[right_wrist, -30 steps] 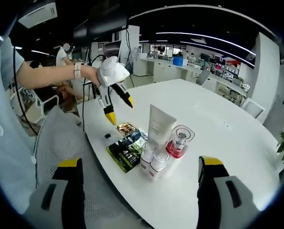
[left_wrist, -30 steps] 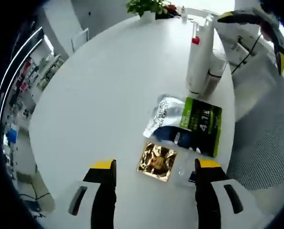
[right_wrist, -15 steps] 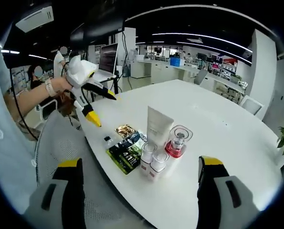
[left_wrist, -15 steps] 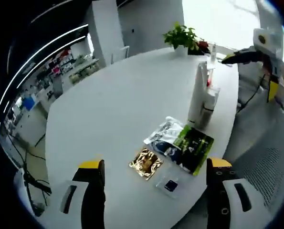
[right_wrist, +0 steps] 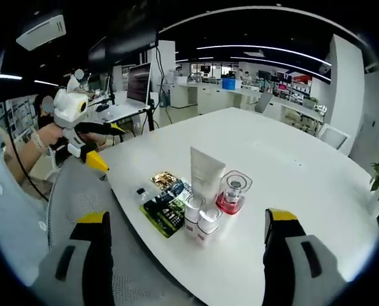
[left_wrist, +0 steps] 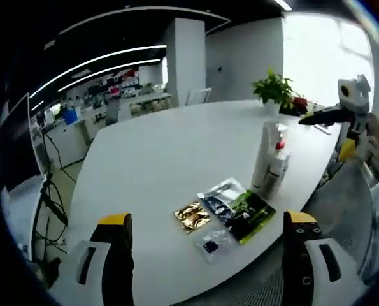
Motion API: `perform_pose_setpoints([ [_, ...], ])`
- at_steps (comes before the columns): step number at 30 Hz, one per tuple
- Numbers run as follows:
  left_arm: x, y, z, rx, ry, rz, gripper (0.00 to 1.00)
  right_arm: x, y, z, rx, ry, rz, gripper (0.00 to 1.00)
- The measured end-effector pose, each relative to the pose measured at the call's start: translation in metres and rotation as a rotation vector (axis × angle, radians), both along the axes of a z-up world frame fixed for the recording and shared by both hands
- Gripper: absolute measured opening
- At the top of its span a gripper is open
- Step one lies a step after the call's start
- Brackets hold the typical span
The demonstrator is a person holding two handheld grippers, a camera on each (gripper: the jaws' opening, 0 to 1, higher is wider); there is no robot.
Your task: Arrange the skincare products in the storage area until every visible bottle or jar stands upright without overlapping.
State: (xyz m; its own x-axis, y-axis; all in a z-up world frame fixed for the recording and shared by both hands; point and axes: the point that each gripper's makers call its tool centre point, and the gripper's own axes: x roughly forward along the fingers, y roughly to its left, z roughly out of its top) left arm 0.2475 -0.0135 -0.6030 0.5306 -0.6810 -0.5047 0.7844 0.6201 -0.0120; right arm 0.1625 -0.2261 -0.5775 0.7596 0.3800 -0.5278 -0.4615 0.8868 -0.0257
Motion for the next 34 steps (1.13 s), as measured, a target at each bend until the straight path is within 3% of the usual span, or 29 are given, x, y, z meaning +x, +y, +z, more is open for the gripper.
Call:
perform_pose_setpoints([
  [10, -0.008, 0.014, 0.011, -0.06, -0.02, 0.076, 0.97, -0.001, 0.003, -0.004, -0.007, 0.015, -0.007, 1.0],
  [16, -0.009, 0.026, 0.014, -0.094, 0.0, 0.153, 0.97, -0.003, -0.002, -0.006, -0.006, 0.019, -0.03, 1.0],
  [34, -0.007, 0.014, 0.017, -0.085, 0.002, 0.114, 0.97, -0.003, -0.006, -0.008, -0.002, 0.023, -0.043, 1.0],
])
